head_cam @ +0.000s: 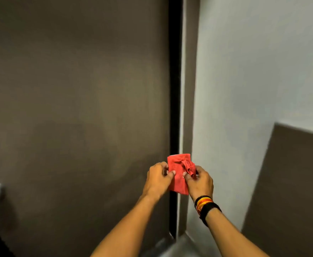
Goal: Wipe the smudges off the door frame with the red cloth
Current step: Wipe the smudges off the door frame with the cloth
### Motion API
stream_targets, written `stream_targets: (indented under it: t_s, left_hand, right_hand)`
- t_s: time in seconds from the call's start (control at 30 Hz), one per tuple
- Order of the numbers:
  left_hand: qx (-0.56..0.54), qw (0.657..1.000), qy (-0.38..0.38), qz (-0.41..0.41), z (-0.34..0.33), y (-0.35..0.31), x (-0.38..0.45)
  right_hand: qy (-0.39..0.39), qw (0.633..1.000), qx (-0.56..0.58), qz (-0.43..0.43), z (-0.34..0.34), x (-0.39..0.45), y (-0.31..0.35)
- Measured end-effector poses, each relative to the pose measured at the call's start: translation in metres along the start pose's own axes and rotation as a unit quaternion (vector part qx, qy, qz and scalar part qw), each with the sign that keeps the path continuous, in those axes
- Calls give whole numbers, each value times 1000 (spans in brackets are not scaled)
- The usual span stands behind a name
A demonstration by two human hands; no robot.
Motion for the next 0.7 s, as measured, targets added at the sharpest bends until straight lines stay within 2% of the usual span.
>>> stream_targets:
  t_s: [0.03,0.17,0.2,0.3,0.4,0.57,0.7]
  left_hand:
    - [13,1000,-16,-20,25,-14,5]
    - [60,983,-150,-83,204,-77,-4]
    - [77,978,-170,-92,233,-88,-9]
    - [113,952,-268,-97,357,-105,-51]
    - [157,926,-333,-80,449,-101,-106]
    - [211,888,-407,-39,549,-62,-196]
    - [210,887,-411,36,581,-6,-247]
  right_hand:
    - [-4,1000,5,21,-4,3,28]
    - [-1,982,69,174,-42,-16,213]
    - [1,978,74,196,-47,-21,243]
    - [42,952,124,277,-96,-71,355]
    - [114,924,146,334,-146,-131,424]
    - [184,890,156,387,-228,-229,478]
    - [236,874,164,392,-285,-290,472]
Point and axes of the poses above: each hand's wrist, its own x-axis towards the middle knuckle, its own z-axis out of the back of the hand, y = z × x, the point moved 2 cm from there along x, towards the middle knuckle, and after that the axes turned 5 degrees about y, right-handed, at the moved point
